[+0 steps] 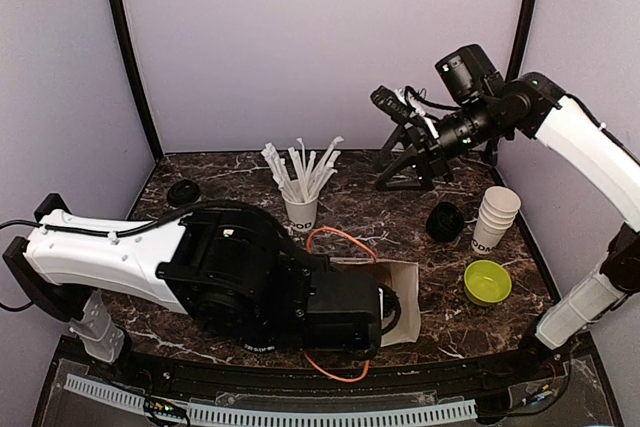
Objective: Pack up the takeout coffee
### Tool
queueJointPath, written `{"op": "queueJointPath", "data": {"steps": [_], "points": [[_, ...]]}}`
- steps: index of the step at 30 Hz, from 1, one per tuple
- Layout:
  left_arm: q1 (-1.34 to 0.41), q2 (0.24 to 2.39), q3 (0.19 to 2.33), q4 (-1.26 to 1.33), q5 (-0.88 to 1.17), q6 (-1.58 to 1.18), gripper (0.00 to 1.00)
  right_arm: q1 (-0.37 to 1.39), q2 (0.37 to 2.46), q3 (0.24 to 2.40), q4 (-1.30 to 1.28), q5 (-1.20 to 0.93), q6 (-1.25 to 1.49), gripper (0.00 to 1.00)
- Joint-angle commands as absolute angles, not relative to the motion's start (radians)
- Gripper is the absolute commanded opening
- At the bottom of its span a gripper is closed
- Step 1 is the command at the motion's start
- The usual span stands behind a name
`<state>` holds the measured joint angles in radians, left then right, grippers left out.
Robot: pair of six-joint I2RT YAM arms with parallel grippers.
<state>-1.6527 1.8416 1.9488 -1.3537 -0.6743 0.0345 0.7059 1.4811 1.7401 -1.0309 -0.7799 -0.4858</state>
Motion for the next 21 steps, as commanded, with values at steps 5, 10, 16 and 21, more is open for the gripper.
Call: {"op": "queueJointPath", "data": {"steps": [5,10,16,21], "points": [[-1.703,1.877,1.919,-1.391,-0.787,-0.036,0.45,0.692,1.563,1.622,-0.907,-0.686,-0.453,0.49],[-1.709,1.907,1.864,-1.408,-0.827,-0.041,0.45,0.688,1.613,1.586,-0.846,-0.666,-0.441,0.49],[-1.709,1.922,1.85,-1.469,-0.873,-0.092,0.45,0.664,1.691,1.575,-0.804,-0.662,-0.427,0.49],[-1.708,1.915,1.844,-1.457,-0.915,-0.114,0.45,0.646,1.757,1.565,-0.756,-0.666,-0.411,0.49]]}}
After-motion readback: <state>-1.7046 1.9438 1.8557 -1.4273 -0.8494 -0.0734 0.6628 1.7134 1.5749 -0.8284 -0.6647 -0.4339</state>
